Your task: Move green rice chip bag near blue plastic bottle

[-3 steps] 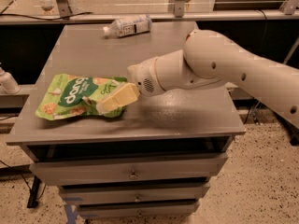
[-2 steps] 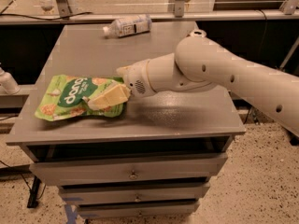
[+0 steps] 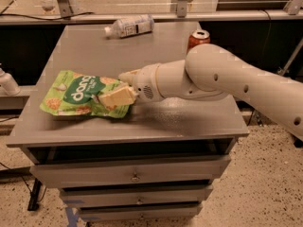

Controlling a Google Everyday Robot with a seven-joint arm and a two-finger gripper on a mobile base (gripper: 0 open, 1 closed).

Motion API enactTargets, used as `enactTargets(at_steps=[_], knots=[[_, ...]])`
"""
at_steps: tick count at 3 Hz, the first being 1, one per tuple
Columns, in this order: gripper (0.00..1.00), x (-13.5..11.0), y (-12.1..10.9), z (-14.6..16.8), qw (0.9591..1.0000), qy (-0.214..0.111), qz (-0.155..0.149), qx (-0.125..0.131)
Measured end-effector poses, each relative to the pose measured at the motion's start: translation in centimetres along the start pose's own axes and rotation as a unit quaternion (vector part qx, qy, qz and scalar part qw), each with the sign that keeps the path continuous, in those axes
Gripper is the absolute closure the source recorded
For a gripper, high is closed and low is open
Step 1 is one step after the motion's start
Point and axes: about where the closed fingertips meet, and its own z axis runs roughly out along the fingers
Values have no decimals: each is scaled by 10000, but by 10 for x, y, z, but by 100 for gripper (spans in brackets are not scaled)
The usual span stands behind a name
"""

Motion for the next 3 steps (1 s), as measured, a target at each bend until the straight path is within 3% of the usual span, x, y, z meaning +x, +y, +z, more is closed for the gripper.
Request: enactTargets(at_steps=[1,2,3], knots=[[87,-7,-11,-17,9994,-46,-76,337],[100,-31,-31,-33,9969,-169,-178,753],[100,-72,-56,-56,9918,-309,-126,1230]])
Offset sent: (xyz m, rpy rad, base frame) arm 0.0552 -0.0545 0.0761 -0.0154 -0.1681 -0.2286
